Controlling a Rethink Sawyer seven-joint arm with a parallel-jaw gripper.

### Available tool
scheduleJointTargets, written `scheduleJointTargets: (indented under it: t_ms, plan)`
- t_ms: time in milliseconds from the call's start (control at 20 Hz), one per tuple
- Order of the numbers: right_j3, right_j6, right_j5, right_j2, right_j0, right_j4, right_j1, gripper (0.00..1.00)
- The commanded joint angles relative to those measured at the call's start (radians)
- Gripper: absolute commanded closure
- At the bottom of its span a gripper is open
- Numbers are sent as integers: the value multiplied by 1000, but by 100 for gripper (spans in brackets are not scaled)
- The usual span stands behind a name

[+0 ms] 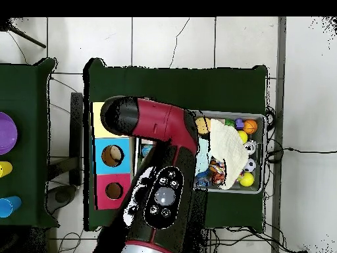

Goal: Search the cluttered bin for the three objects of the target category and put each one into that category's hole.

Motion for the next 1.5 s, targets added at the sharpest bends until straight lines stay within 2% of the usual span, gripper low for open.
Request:
scheduleJointTargets:
  t_ms: [50, 500, 1150, 1500]
  plan:
    - [171, 26, 196, 77, 33, 2, -120, 100]
    - [214, 67, 225, 65, 81, 3, -176, 100]
    - [364, 37, 121, 74, 99, 10, -249, 100]
    - [379, 44, 118, 53, 120, -23, -275, 100]
